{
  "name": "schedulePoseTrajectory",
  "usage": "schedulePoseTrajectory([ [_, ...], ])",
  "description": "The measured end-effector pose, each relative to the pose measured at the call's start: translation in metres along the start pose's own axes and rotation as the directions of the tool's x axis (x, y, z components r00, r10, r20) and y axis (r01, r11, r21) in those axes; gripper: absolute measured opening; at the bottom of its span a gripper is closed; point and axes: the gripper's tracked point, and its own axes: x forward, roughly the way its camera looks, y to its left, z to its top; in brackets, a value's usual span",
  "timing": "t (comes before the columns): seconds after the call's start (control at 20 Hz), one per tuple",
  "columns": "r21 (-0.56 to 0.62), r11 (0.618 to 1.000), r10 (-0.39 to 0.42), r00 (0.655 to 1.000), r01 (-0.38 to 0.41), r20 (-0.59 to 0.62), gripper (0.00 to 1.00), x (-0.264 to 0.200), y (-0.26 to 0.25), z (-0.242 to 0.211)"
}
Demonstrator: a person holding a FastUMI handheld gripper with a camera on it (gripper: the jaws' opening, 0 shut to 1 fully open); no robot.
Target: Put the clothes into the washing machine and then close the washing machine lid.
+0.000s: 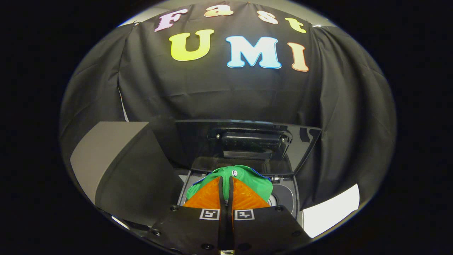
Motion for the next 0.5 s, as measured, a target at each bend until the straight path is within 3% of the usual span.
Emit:
schedulePoseTrajectory([
  [0.5, 0.004, 1.0, 0.004, 0.992, -0.004, -0.128, 0.01, 0.056, 0.007, -0.068],
])
